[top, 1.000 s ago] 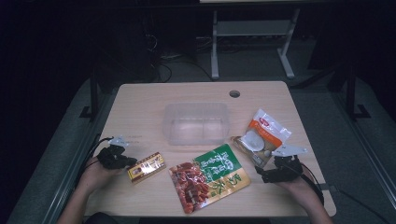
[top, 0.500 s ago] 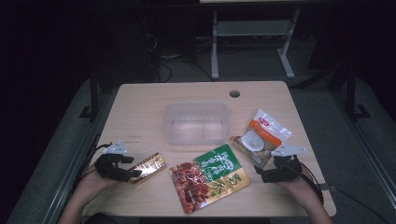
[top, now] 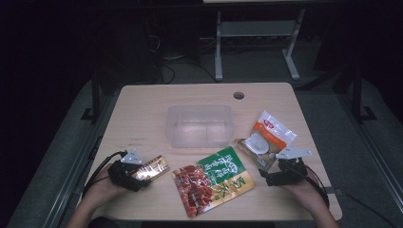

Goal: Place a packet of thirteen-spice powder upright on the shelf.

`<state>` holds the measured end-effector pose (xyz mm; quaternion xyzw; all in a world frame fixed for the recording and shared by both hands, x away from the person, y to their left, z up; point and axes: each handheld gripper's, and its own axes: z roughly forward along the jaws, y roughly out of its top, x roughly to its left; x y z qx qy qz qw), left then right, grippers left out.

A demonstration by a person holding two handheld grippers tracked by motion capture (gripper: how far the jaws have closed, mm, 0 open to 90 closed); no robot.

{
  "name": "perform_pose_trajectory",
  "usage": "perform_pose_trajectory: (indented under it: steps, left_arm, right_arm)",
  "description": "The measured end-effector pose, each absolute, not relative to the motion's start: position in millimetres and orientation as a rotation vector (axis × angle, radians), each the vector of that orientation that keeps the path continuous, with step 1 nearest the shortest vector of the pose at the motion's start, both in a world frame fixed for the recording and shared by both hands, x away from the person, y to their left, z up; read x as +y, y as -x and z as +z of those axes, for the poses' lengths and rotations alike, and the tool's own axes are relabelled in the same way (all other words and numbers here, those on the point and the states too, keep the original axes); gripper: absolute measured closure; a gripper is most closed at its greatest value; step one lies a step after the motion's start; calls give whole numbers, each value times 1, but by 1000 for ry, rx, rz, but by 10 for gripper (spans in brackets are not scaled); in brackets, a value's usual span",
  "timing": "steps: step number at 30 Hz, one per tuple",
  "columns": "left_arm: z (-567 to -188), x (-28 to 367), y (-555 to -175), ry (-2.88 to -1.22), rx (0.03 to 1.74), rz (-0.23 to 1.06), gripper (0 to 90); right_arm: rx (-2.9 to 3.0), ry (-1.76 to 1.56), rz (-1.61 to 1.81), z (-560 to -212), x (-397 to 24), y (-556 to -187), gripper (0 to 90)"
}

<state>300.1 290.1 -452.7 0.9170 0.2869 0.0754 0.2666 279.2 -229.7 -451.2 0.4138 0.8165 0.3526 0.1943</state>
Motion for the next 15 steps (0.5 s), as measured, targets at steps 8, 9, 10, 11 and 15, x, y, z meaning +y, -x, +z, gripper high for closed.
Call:
perform_pose_trajectory:
  steps: [8,9,10,11,15]
  left_arm:
    - [-451,291,-300,-2479,767,203,317]
    - [-451,291,-300,-2480,763,204,317]
    - [-451,291,-300,-2486,755,199,317]
    - [-451,291,-300,-2483,751,197,318]
    - [-446,292,-301,-2438,744,159,319]
  right_arm:
    - [2291,-1160,986,-451,-230,-279,53]
    - [2291,-1159,992,-451,-229,-279,53]
    - [2292,-1155,995,-451,-229,-279,53]
    - [2294,-1154,996,-451,-229,-279,53]
    - [2306,-1146,1023,-449,-229,-280,53]
